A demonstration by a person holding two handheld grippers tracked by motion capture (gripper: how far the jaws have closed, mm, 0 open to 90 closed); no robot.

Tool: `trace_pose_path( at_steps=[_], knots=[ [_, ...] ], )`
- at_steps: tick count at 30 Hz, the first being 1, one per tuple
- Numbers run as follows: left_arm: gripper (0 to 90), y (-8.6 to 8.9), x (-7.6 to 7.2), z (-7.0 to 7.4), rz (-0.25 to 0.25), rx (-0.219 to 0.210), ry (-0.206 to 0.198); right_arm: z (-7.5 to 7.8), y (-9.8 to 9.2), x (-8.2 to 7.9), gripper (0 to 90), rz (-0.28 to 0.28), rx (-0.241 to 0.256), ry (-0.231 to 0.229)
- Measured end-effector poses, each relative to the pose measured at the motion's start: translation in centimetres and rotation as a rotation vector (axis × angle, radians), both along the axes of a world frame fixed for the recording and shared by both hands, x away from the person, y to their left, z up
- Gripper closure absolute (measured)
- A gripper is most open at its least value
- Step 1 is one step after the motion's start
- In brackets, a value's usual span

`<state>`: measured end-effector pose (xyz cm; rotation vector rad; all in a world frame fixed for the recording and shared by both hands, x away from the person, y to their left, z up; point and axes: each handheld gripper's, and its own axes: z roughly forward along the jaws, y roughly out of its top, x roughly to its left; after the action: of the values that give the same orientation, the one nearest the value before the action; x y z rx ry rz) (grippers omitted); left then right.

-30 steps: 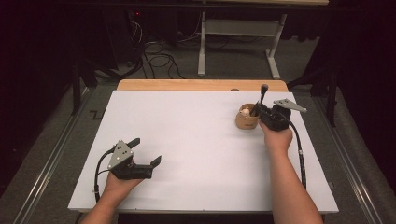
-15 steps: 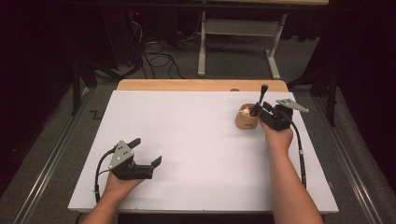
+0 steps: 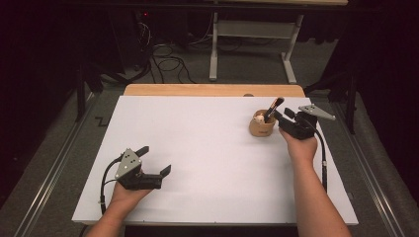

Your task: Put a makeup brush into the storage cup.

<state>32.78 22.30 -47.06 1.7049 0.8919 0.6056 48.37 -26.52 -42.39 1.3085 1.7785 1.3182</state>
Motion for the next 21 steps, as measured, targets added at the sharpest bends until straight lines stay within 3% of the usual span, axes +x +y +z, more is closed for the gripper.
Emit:
trace_pose_path(
  at_steps=[13, 21],
  knots=[
    [0.4, 0.0, 0.1, -0.1, 0.0, -0.004, 0.005, -0.1, -0.1, -1.2, 47.4, 0.037, 0.005, 0.014],
    [0.4, -0.1, 0.2, -0.1, 0.0, -0.005, 0.011, 0.2, 0.5, -2.3, 35.3, 0.076, -0.015, 0.004]
  ],
)
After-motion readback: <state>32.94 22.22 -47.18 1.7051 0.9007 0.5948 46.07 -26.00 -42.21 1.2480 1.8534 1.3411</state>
